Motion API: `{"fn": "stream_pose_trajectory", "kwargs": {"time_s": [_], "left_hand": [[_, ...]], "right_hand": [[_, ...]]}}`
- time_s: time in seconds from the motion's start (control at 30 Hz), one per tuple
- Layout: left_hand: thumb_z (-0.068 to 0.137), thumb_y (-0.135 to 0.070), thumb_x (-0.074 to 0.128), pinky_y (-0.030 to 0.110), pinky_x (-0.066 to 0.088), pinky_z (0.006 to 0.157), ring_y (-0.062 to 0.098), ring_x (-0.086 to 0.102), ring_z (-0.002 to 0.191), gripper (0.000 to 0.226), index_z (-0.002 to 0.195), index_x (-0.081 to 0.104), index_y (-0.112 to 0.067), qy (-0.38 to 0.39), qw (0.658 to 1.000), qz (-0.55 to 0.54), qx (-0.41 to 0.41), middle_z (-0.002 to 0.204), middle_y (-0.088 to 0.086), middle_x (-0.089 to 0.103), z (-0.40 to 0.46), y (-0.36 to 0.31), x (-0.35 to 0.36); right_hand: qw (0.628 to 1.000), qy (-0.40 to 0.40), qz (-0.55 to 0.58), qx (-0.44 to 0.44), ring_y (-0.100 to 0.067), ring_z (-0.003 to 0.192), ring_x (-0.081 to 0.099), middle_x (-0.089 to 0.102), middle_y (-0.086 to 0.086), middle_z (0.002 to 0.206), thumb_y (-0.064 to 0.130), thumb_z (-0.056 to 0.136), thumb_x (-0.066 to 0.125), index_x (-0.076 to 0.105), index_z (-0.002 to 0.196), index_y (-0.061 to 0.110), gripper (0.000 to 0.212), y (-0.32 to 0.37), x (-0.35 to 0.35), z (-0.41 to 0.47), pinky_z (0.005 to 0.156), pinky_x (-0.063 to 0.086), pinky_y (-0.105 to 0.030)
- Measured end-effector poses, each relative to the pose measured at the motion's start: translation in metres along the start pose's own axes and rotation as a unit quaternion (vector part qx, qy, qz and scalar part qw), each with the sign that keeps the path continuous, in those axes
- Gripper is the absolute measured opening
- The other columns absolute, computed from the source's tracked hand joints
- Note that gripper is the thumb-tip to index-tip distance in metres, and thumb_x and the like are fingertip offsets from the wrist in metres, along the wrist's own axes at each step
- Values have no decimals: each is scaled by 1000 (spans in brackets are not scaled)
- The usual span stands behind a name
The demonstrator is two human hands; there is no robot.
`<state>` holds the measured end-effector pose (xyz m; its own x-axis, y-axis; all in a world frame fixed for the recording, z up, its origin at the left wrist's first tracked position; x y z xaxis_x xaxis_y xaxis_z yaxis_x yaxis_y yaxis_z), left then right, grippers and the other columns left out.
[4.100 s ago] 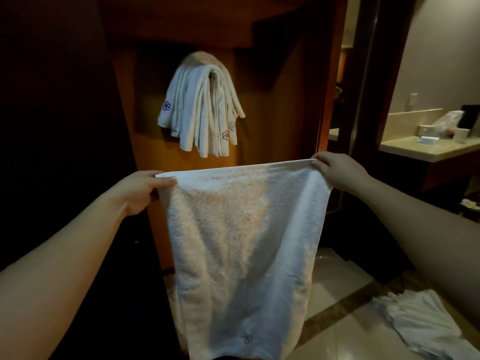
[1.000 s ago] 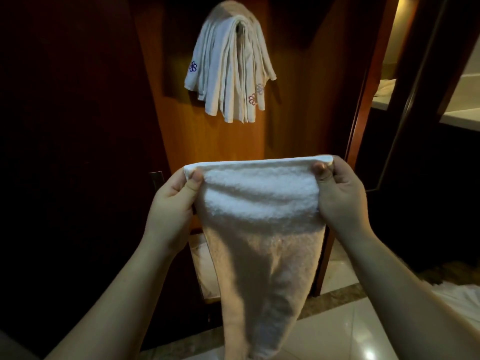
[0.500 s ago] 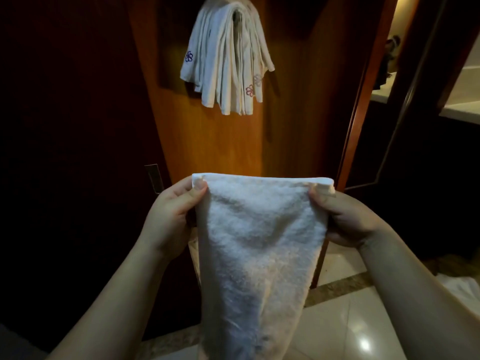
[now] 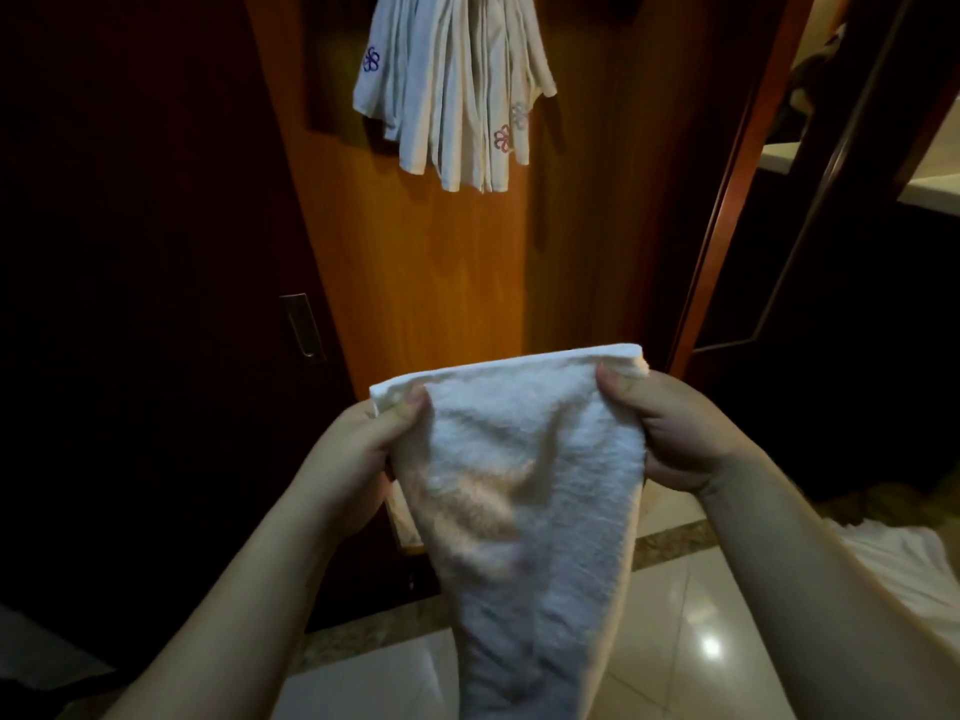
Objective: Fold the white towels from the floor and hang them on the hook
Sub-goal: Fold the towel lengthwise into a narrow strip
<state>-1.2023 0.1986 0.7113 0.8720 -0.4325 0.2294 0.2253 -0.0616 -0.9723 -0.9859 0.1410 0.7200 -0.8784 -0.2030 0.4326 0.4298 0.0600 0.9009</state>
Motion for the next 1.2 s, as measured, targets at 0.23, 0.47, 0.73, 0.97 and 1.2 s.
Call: {"fn": "stream_pose_trajectory", "kwargs": {"time_s": [0.23, 0.47, 0.73, 0.97, 1.2], "left_hand": [[85, -50, 65, 37, 59, 74, 29, 75, 95, 44, 105, 76, -13, -129, 992, 2, -10, 102, 13, 77, 1, 34, 4], [104, -45, 47, 40, 54, 95, 10, 71, 102, 26, 102, 74, -42, -197, 977, 72, 34, 102, -9, 77, -28, 58, 36], [93, -52, 47, 19, 57, 76, 7, 72, 93, 39, 113, 69, -27, -187, 976, 88, 72, 99, -6, 76, -53, 56, 57], [94, -40, 59, 40, 58, 83, 26, 74, 94, 28, 100, 76, -19, -172, 984, -32, 39, 99, 12, 77, -42, 60, 32], [67, -40, 89, 43, 61, 75, 34, 72, 87, 51, 98, 74, -4, 96, 994, -47, -30, 93, 18, 73, -17, 31, 12]], "right_hand": [[957, -209, -199, -5, -21, 100, 74, 77, -2, 107, 58, 85, 68, 76, 106, 27, 38, -19, -27, -4, 88, 56, -43], [883, -364, -292, -57, 23, 74, 58, 64, 22, 83, 54, 98, 44, 62, 99, 37, 25, -61, -8, -34, 59, 41, 0], [921, -299, -248, -38, 24, 83, 58, 65, 25, 89, 73, 73, 40, 53, 103, 48, 41, -87, 19, -40, 64, 42, 2], [950, -266, -158, -51, -15, 99, 73, 77, 4, 104, 81, 77, 53, 68, 116, 26, 69, -85, 8, -39, 87, 59, -35], [998, 6, 68, -5, -22, 105, 71, 75, -10, 109, 38, 89, 74, 76, 113, 11, 36, -62, 10, -31, 89, 57, -34]]}}
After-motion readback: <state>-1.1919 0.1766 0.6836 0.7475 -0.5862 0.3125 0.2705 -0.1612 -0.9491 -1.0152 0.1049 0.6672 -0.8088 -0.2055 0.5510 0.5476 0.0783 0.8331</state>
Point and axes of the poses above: each hand's wrist, its own z-axis towards the middle knuckle, its own x-axis out of the palm, y = z × x, the point moved 9 cm from there along z, towards the middle knuckle
